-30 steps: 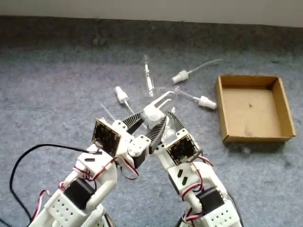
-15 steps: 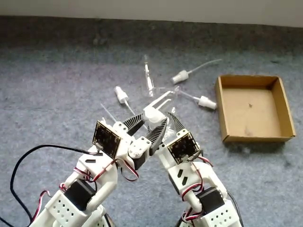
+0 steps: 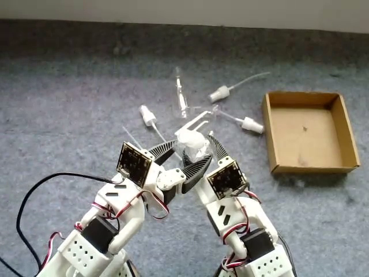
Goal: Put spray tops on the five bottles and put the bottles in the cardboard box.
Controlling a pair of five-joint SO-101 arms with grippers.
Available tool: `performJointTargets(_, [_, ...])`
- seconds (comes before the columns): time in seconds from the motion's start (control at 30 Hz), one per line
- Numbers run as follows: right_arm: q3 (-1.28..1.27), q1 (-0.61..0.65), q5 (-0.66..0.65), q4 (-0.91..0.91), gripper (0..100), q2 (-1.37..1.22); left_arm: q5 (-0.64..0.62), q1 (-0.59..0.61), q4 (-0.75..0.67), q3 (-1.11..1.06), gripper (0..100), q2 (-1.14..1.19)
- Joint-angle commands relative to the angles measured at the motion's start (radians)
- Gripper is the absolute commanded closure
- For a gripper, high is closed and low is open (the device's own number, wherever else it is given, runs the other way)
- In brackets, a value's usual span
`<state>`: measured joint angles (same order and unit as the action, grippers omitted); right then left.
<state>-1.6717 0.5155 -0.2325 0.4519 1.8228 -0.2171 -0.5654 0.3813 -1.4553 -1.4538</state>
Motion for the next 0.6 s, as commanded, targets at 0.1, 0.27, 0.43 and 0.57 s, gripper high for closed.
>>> performJointTargets(0.1, [-0.143, -0.015, 0.012, -0.004, 90.7, 0.012, 0.087, -0.002, 0.008, 0.058, 79, -0.007])
performJointTargets(0.27, [-0.143, -0.016, 0.014, -0.004, 90.7, 0.01, 0.092, -0.001, 0.08, 0.114, 79, -0.007])
performJointTargets(0.43, [-0.143, -0.016, 0.014, 0.035, 90.7, 0.015, 0.092, -0.001, 0.196, 0.191, 80, -0.007])
performJointTargets(0.57, [-0.143, -0.016, 0.014, 0.039, 90.7, 0.015, 0.091, 0.062, 0.265, 0.236, 80, -0.007])
